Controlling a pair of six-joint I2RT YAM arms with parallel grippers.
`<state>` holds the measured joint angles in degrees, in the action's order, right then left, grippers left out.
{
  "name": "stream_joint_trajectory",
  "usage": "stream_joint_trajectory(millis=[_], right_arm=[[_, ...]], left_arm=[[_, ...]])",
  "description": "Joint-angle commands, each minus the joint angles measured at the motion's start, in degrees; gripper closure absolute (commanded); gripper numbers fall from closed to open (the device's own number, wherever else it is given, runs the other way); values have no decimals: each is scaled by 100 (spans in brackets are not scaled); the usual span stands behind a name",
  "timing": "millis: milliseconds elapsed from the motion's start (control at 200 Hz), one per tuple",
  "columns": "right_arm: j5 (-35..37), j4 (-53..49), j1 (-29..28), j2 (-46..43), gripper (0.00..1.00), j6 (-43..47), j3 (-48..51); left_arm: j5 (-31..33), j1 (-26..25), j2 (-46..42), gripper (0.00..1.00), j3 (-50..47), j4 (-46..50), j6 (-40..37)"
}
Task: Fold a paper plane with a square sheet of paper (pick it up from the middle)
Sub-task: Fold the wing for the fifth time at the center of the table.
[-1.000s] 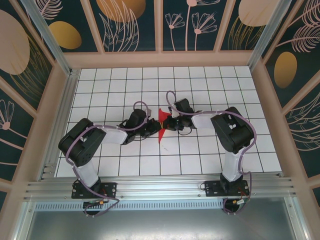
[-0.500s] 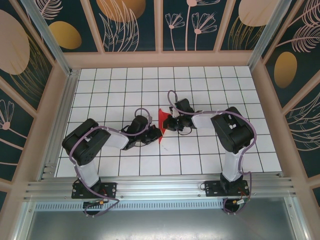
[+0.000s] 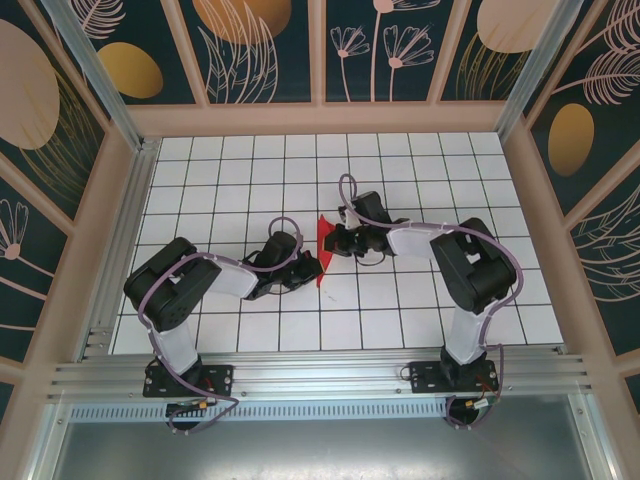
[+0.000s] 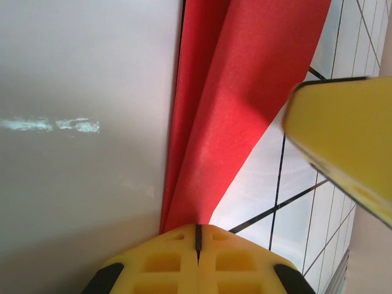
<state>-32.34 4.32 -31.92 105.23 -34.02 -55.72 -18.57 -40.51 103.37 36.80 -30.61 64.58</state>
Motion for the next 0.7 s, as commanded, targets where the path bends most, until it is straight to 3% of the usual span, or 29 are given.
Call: stream_joint_trajectory(millis=[0,696], right_arm=[[-187,28,20,-40,100,35,-227],[15,-647,-232,1074,100,421,-931]], left_arm=[[364,0,165,100,-127,931,-195],[275,6,309,100,-146,789,-101]])
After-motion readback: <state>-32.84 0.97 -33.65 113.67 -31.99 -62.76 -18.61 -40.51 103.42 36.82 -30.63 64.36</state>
